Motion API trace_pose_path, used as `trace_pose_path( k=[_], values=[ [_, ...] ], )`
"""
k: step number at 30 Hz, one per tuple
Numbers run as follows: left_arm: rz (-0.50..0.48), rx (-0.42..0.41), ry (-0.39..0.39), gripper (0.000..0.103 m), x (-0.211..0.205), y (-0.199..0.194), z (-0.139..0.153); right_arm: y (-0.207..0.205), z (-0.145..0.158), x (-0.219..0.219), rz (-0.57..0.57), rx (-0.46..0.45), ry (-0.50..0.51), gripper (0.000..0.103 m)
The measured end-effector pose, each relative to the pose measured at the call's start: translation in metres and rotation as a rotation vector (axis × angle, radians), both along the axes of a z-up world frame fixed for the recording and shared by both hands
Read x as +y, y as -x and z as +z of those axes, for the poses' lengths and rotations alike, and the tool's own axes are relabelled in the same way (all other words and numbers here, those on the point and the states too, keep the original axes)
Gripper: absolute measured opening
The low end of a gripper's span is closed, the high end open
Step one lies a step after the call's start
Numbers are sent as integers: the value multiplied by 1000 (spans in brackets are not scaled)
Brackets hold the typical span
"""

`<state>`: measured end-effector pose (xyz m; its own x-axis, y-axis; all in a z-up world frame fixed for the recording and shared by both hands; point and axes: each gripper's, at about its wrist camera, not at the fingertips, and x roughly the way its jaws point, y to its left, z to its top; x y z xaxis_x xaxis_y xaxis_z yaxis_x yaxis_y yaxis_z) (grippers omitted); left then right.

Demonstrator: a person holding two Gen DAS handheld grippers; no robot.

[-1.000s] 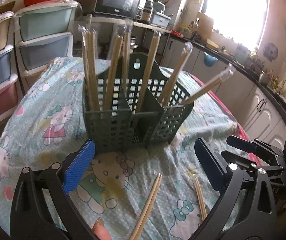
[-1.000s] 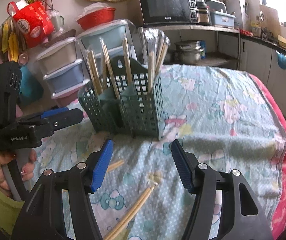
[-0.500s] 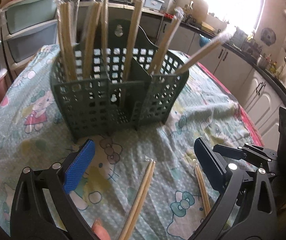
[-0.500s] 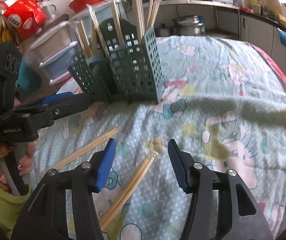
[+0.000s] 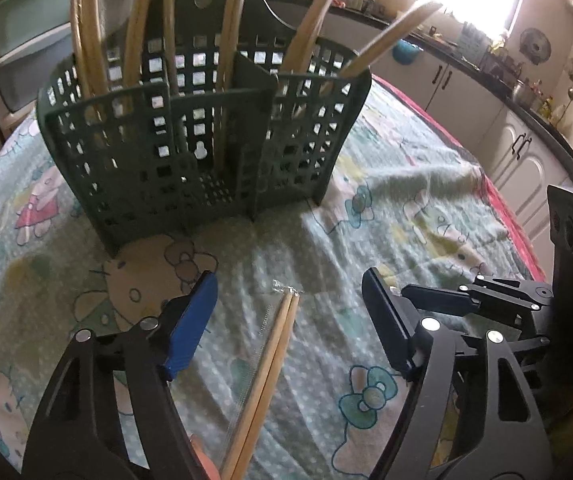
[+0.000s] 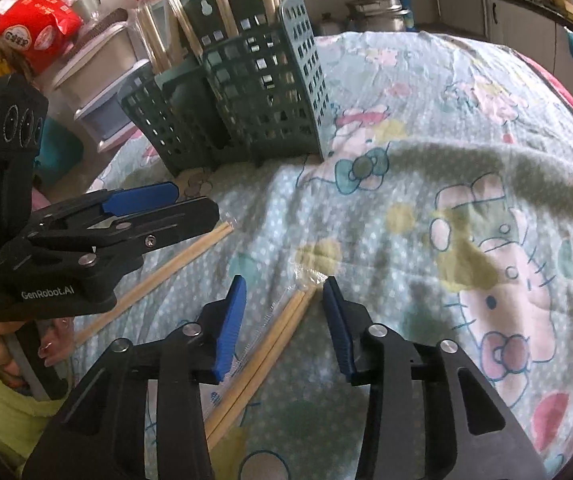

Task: Organize utensils
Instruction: 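Move both grippers down to the loose chopsticks beside the caddy, then close the right gripper on a chopstick while the left gripper grasps another chopstick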

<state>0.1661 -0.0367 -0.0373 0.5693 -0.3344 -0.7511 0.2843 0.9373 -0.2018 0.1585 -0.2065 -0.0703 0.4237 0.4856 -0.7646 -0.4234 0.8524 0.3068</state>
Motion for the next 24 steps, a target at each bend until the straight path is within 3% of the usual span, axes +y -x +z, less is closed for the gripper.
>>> trace_pose_path(
  k=[5,11,16,21,24],
  values=[
    [-11,24,1,58,-2,-4,-7,-2,-5,0,-7,4,7,27],
    [-27,67,5,42,-5,-10,-19,-1,-7,1,-9,-15,17,15],
    [-35,67,-18,39,-10,-12,-23,-3,-6,-1,-14,-10,-6,11],
    [-25,51,-63,17,-12,-14,-25,-3,-5,-5,-20,-5,-29,10],
    [-17,53,-53,9,-6,-14,-23,-4,-3,-8,-29,-7,-42,10]
  ],
)
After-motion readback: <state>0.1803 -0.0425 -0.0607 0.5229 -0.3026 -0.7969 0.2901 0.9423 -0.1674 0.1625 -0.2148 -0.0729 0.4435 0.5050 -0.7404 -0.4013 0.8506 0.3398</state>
